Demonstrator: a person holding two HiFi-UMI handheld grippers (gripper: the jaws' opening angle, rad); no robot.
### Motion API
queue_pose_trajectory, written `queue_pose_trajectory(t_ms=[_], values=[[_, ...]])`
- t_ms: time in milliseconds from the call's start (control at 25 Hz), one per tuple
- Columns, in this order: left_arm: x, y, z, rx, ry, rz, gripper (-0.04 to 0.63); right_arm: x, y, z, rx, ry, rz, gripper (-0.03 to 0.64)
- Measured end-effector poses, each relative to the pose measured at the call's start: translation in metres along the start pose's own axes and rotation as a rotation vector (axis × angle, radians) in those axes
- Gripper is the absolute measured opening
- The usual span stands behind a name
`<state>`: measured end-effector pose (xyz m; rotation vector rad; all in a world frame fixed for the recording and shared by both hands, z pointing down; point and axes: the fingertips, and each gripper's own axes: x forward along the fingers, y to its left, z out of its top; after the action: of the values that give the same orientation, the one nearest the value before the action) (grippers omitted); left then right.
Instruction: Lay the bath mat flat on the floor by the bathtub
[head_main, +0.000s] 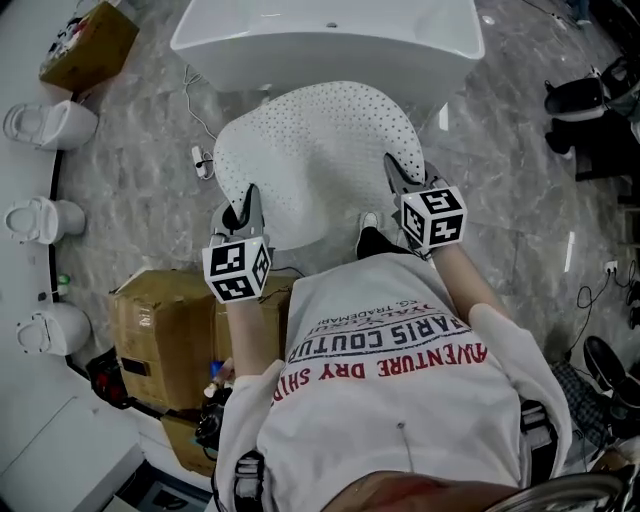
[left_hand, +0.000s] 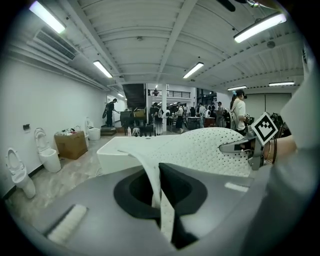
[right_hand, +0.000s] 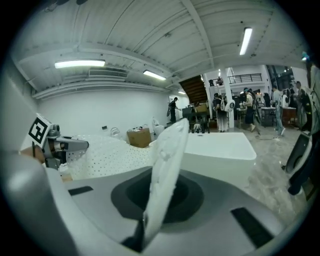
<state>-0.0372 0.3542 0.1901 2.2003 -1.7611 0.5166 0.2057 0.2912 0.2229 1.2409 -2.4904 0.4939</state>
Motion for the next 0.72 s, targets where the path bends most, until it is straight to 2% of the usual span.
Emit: queue_pose_trajectory(t_ms=[200, 400, 720], values=[[0.078, 0.001, 0.021, 0.003, 0.019, 0.031, 0.02, 0.047, -0.062, 0.02, 0.011, 0.019, 0.02, 0.015], [0.137, 0.007, 0.027, -0.027, 0.065, 0.029, 0.02, 0.082, -0.107, 0.026, 0.04, 0.059, -0.007, 0.015], [0.229, 0.034, 0.021, -0.032, 0.174, -0.048, 0.02, 0.142, -0.136, 0.014, 0.113, 0.163, -0.053, 0.015]])
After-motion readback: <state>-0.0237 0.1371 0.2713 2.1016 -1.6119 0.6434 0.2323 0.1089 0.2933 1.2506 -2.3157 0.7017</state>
